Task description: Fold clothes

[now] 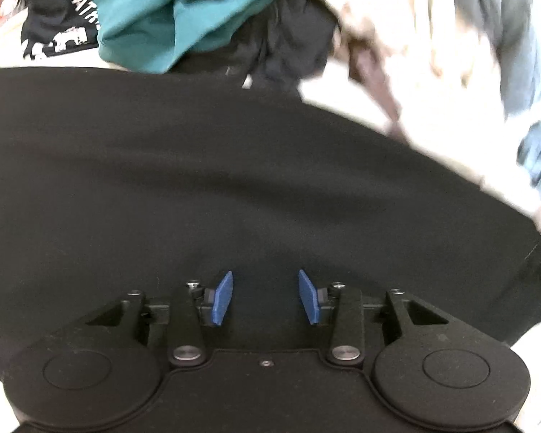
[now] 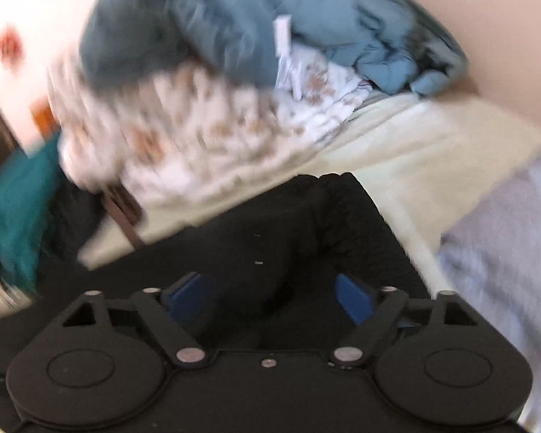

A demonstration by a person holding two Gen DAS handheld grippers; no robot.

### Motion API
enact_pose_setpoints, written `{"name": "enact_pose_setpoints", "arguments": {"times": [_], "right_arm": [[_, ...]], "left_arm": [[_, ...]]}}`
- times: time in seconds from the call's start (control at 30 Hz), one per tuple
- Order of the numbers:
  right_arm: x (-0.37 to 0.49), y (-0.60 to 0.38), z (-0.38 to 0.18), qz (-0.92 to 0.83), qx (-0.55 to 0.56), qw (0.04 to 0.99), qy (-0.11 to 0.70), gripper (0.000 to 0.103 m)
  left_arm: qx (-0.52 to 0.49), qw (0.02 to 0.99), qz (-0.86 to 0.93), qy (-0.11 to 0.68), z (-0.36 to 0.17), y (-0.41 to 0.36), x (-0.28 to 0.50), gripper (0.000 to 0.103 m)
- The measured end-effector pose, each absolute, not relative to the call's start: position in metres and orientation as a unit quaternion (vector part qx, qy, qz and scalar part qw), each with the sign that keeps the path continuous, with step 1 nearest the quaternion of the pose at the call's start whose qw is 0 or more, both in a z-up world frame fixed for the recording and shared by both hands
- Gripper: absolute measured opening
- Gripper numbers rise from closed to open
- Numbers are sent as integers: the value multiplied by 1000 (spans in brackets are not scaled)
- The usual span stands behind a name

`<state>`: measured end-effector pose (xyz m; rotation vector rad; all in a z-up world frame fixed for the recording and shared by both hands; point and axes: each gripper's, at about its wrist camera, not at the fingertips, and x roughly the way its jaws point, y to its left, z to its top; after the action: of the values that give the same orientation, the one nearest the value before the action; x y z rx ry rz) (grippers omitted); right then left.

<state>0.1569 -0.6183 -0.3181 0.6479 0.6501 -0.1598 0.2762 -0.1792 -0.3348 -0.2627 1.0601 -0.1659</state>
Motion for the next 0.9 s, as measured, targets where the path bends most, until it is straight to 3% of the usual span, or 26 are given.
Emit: {"name": "enact_pose_setpoints", "arguments": {"times": [0.2, 0.33, 0.57, 0.9], "right_arm": [[107, -650, -366, -87, 471, 827, 296, 96], [103, -669, -408, -78, 557, 791, 239, 96], [143, -677, -431, -79, 578, 789, 194, 103], [196, -679, -435, -87, 550, 803, 213, 102]], "left_arm": [[-69, 856, -117, 499, -335, -214, 290, 47], [-69, 842, -106, 525, -356, -224, 292, 51], [-65, 843, -101, 525, -366, -231, 291, 64], [-77, 844, -101, 521, -367, -229, 288, 64]]}}
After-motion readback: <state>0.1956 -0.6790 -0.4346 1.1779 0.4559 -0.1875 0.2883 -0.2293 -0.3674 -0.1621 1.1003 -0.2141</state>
